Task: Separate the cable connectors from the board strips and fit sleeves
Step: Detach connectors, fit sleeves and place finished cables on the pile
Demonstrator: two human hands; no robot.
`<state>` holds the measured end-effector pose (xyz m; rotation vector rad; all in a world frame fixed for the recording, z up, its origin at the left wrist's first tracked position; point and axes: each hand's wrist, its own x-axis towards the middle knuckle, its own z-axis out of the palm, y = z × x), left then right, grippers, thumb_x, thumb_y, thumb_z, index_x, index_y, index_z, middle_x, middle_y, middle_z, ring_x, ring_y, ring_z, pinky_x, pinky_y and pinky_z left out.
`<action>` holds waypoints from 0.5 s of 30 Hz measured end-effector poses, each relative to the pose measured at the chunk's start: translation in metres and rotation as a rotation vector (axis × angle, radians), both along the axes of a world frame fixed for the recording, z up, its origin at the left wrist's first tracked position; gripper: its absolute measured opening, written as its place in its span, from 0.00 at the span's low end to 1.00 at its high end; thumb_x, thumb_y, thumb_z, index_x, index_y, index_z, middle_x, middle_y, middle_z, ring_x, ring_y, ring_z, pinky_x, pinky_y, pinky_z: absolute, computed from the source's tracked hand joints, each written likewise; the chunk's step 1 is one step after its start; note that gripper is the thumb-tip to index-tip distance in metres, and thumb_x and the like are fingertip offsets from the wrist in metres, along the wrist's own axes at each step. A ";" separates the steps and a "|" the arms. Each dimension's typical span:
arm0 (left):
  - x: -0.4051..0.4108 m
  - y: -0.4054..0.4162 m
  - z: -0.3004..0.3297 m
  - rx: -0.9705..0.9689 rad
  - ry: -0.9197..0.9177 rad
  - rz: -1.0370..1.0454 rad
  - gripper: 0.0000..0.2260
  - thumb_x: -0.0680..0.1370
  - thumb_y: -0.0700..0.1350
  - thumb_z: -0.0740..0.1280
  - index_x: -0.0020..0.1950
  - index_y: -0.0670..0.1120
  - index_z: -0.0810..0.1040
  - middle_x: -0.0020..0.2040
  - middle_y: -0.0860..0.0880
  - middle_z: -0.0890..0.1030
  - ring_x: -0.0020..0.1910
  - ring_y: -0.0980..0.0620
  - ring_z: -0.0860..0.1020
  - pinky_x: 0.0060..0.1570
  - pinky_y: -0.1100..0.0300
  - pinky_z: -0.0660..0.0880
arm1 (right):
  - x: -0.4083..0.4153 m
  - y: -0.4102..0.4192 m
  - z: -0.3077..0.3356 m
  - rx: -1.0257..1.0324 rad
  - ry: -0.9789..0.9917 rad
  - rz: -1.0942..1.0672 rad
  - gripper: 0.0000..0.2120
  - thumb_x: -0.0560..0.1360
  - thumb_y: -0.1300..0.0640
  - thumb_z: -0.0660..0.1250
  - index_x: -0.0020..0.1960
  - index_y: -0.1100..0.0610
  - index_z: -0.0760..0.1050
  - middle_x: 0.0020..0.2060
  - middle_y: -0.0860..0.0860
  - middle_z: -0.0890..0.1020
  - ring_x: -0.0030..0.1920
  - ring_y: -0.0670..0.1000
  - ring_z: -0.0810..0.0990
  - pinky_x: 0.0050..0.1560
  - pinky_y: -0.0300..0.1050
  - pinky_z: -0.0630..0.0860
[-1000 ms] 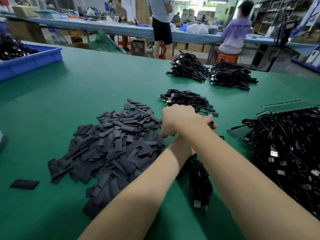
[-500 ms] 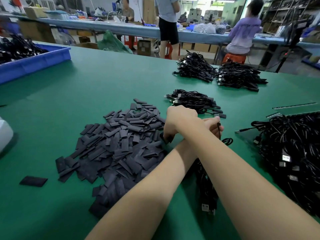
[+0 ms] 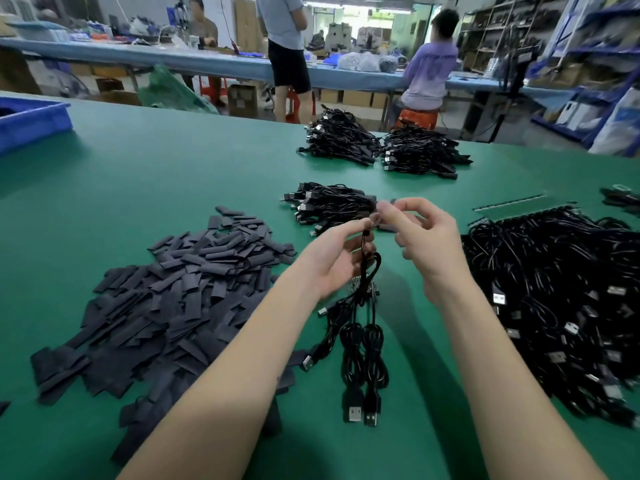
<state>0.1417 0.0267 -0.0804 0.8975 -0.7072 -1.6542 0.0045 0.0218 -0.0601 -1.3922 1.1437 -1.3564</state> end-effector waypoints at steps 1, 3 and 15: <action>0.001 -0.001 0.000 -0.004 -0.011 -0.023 0.06 0.83 0.44 0.63 0.46 0.45 0.75 0.39 0.50 0.76 0.32 0.56 0.74 0.32 0.63 0.71 | -0.007 -0.002 -0.006 0.076 -0.074 -0.034 0.09 0.74 0.49 0.77 0.47 0.52 0.81 0.36 0.45 0.82 0.30 0.41 0.71 0.30 0.32 0.66; 0.001 -0.001 -0.001 -0.034 -0.030 -0.080 0.03 0.81 0.44 0.65 0.48 0.46 0.75 0.38 0.51 0.77 0.32 0.55 0.74 0.31 0.63 0.72 | -0.017 -0.006 -0.015 0.184 -0.180 -0.067 0.13 0.74 0.46 0.77 0.54 0.53 0.84 0.43 0.47 0.85 0.33 0.44 0.69 0.29 0.33 0.65; 0.003 0.002 -0.003 -0.112 -0.050 -0.296 0.08 0.75 0.48 0.69 0.49 0.46 0.74 0.39 0.52 0.78 0.36 0.55 0.76 0.31 0.64 0.73 | -0.020 -0.011 -0.019 0.043 -0.288 -0.144 0.13 0.75 0.51 0.76 0.52 0.60 0.86 0.41 0.45 0.87 0.30 0.36 0.76 0.35 0.28 0.70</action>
